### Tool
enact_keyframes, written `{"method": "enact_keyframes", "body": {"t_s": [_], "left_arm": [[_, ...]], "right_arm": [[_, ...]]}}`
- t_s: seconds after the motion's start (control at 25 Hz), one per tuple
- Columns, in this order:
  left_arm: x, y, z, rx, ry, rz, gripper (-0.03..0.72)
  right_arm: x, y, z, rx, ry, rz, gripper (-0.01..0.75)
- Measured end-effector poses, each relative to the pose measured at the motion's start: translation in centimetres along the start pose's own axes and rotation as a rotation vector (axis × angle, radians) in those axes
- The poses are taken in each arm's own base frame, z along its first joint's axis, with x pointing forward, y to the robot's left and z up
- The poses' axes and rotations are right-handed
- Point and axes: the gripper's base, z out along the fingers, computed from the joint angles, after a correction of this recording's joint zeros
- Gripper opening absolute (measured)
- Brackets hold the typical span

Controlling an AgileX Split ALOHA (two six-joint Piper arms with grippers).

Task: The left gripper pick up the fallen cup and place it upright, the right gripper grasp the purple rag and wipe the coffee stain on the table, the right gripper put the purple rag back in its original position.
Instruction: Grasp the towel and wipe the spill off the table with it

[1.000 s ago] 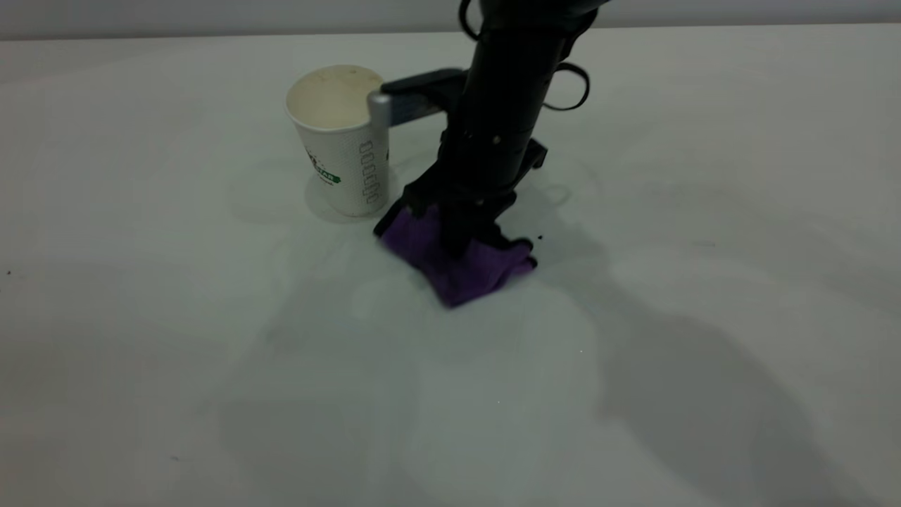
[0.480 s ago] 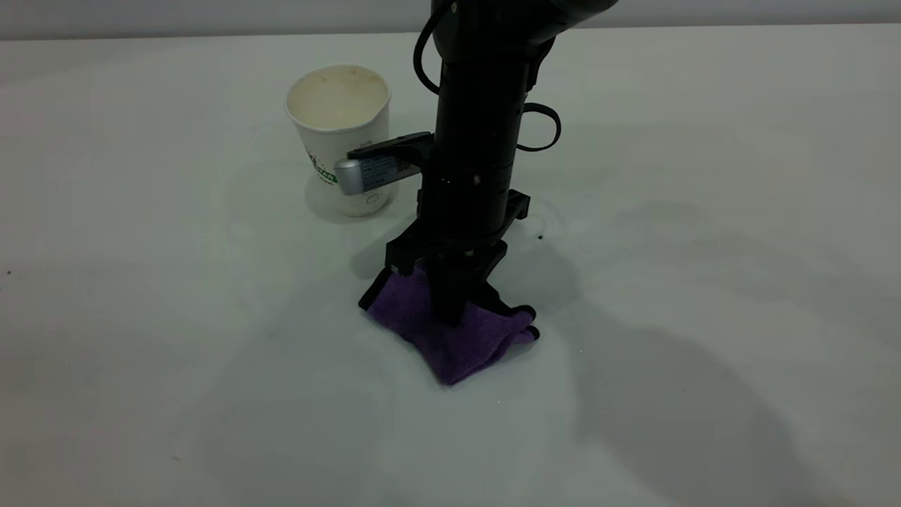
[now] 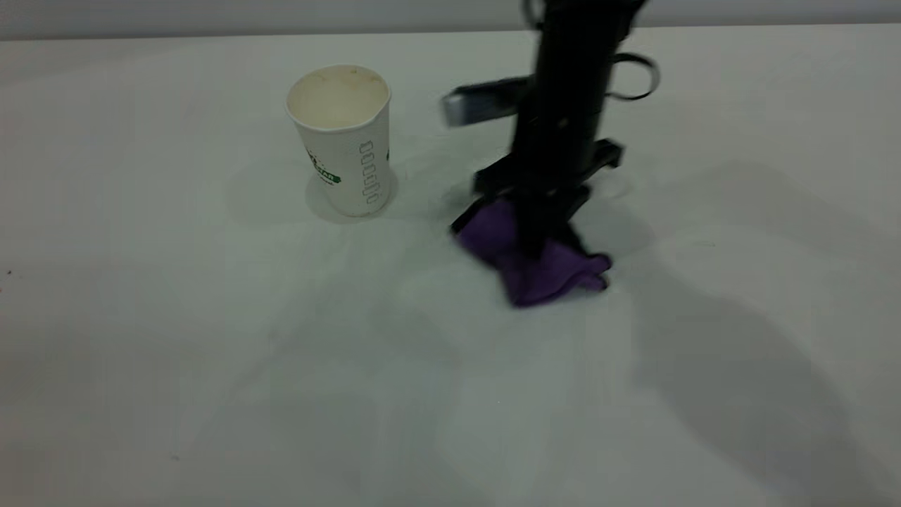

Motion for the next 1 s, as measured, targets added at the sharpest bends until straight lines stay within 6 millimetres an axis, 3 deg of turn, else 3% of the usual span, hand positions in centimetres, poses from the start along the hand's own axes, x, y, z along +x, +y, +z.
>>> {"method": "enact_keyframes", "body": {"t_s": [0.32,0.56,0.72,1.0], "left_arm": [[0.0,0.0,0.0,0.000,0.000,0.000,0.519],[0.0,0.0,0.0,0.000,0.000,0.000,0.519],[0.0,0.0,0.0,0.000,0.000,0.000,0.519],[0.0,0.0,0.0,0.000,0.000,0.000,0.519]], "right_arm": [[2.4,-11.3,-2.8,0.040,-0.016,0.265,0.056],[5.2,-17.2,-4.1,0.040,-0.012,0.477,0.068],[5.9,-18.2,-4.4,0.022,-0.006,0.514,0.127],[5.6,-17.5,-4.8,-0.034,-0.008,0.456,0.410]]}}
